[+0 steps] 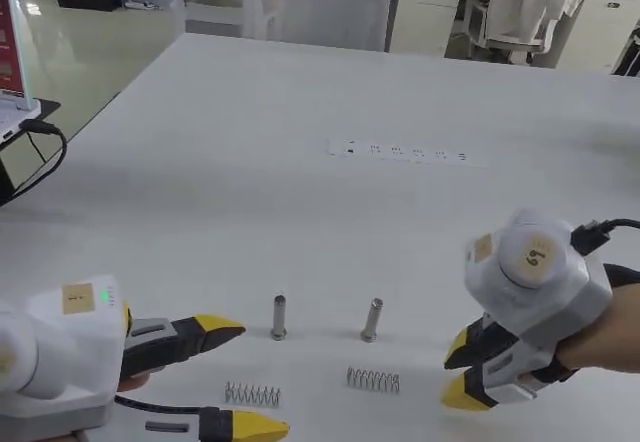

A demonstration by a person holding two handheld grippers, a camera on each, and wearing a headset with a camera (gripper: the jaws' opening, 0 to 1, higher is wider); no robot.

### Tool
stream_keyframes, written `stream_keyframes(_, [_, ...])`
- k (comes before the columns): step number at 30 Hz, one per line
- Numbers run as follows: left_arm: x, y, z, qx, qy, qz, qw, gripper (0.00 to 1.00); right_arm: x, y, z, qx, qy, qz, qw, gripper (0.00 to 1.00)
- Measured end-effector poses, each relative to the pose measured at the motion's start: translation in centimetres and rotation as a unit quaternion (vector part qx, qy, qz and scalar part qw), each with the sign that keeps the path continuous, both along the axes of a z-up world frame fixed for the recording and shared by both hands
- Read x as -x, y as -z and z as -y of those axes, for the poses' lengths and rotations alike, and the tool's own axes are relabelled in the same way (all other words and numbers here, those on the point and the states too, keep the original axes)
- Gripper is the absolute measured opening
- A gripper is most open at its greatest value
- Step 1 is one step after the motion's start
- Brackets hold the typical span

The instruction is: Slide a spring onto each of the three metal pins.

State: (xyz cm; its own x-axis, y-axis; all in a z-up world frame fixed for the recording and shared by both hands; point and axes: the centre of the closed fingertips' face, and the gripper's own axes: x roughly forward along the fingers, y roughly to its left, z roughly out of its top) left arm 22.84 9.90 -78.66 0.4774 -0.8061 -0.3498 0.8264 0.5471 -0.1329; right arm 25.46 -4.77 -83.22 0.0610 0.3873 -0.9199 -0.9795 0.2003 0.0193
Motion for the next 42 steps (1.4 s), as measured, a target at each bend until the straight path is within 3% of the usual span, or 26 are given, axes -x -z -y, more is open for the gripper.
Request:
stream_keyframes(17, [0.0, 0.1, 0.4, 0.001, 0.003, -0.002, 1.0000, 0.58, -0.2, 1.2, -3.5, 0.002, -0.047, -0.004, 0.9989, 0.18])
stream_keyframes(26, [0.0, 0.2, 0.6, 0.000, 0.007, -0.003, 1.0000, 0.57, 0.0, 2.0, -4.0, 0.006, -0.056, -0.011, 0.9983, 0.16])
stream_keyframes(42, [0.0, 0.2, 0.9, 0.003, 0.013, -0.003, 0.9999, 0.55, -0.3, 2.7, -4.1, 0.019, -0.071, 0.000, 0.9973, 0.11])
